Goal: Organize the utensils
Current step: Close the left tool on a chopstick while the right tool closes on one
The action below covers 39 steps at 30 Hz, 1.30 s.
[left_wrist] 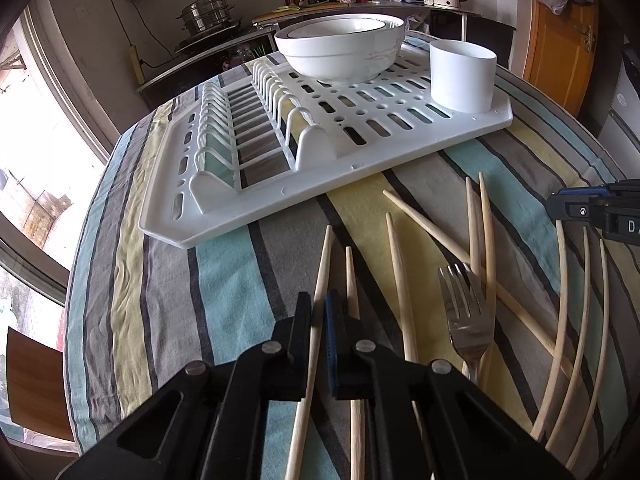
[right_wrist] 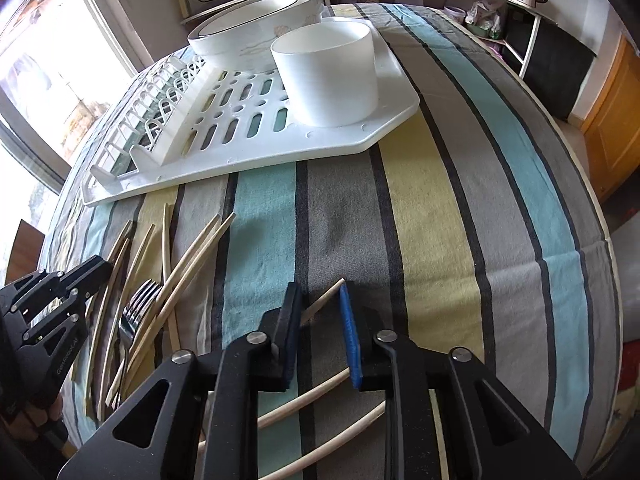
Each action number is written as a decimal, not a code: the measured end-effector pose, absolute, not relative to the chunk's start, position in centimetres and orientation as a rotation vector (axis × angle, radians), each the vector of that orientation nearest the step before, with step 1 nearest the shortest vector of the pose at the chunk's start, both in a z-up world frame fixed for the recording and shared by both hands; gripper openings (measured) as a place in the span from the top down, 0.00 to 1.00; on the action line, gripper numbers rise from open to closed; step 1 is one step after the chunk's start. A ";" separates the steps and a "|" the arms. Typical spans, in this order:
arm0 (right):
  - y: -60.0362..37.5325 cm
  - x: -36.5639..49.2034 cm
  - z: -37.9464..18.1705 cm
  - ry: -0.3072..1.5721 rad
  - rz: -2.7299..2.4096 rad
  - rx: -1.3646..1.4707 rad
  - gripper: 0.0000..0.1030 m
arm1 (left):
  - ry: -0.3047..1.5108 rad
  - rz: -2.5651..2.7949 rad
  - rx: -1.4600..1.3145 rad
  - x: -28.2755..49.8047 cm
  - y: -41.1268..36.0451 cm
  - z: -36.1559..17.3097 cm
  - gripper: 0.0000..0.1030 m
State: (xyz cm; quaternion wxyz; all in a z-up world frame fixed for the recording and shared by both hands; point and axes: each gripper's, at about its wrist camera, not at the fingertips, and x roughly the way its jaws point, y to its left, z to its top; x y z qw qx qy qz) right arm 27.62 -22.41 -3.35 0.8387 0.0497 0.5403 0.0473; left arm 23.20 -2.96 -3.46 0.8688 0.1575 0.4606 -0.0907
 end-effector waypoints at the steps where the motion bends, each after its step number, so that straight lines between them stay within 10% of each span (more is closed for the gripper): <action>1: -22.3 27.6 -3.4 1.138 0.099 0.094 0.88 | 0.960 -0.187 0.341 23.1 -3.2 -3.5 0.93; 17: -23.9 28.4 -1.8 1.101 0.156 0.200 1.00 | 0.942 -0.219 0.273 23.1 -1.5 -2.1 0.94; 21: -24.6 28.7 -2.3 1.163 0.153 0.257 0.81 | 0.982 -0.287 0.226 23.3 -1.5 -2.3 0.93; 39: -21.1 28.9 -3.4 1.231 0.115 0.122 0.82 | 1.045 -0.284 0.342 25.4 -3.5 -2.7 0.73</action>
